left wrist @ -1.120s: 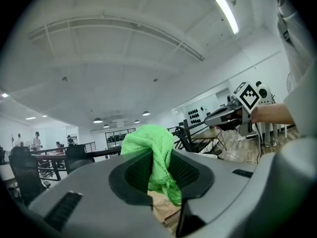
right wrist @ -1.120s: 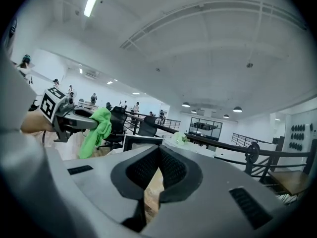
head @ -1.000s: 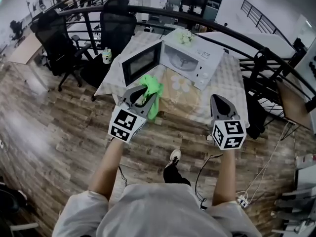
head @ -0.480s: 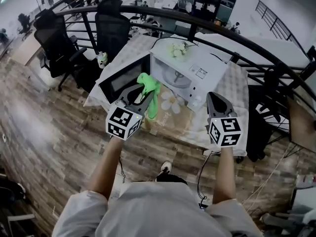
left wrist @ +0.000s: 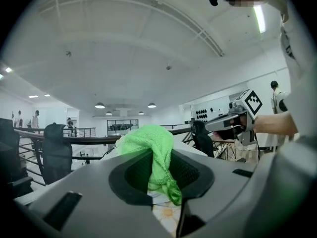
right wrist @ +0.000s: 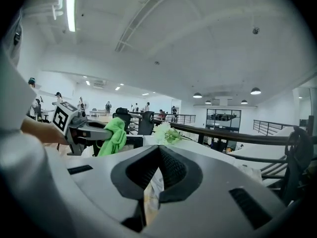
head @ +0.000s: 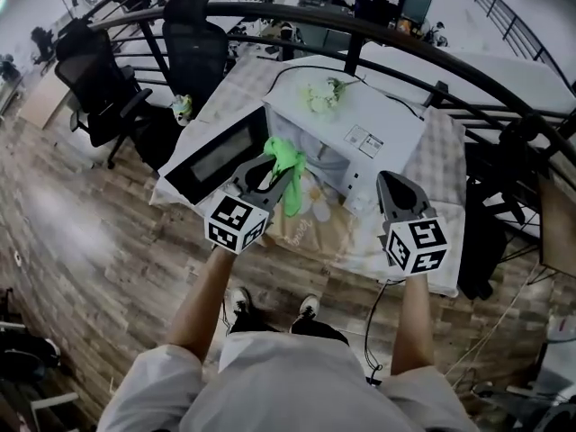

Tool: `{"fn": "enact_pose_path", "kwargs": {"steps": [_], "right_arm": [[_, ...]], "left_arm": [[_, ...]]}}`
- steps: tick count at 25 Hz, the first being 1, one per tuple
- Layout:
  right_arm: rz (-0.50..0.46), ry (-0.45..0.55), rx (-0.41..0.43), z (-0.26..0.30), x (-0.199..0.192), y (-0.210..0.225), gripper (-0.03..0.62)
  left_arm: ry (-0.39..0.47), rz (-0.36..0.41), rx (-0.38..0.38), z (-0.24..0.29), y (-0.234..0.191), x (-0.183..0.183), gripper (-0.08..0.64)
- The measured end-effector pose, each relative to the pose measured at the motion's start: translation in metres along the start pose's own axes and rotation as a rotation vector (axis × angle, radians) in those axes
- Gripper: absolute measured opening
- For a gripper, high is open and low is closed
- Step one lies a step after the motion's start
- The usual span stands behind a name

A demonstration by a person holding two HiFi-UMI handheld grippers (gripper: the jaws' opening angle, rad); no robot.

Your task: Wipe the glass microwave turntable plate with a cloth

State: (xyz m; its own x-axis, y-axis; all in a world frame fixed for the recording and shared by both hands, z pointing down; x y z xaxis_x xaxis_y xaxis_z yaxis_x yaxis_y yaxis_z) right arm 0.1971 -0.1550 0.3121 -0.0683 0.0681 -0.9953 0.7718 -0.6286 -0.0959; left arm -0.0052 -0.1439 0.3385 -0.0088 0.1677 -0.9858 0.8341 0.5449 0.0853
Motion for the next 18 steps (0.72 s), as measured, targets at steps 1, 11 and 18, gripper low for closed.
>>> {"fn": "enact_pose_path", "kwargs": {"steps": [1, 11, 18], "right_arm": [[0.007, -0.007, -0.009, 0.004, -0.004, -0.001, 0.014], [0.013, -0.104, -0.216, 0.039, -0.060, -0.016, 0.015], [0.021, -0.158, -0.329, 0.054, -0.107, -0.022, 0.015]], "left_arm": [[-0.009, -0.009, -0.010, 0.003, -0.005, -0.007, 0.110], [-0.156, -0.057, -0.146, 0.035, -0.068, -0.103, 0.115], [-0.195, -0.071, -0.194, 0.086, -0.101, -0.179, 0.117]]}}
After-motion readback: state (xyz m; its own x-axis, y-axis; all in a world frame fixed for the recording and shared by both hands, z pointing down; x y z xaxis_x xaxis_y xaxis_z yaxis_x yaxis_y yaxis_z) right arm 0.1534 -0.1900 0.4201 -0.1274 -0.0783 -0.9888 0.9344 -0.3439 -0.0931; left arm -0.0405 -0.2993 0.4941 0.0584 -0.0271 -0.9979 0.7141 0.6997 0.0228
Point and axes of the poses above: the fingertips, and each gripper's own axes: z forward along the fingers, y to its right, x out of its top, the point moved 2 cm from there along -z, backward along the fingers, and after that the axes turned 15 degrees about y, right-handed, at the moved point
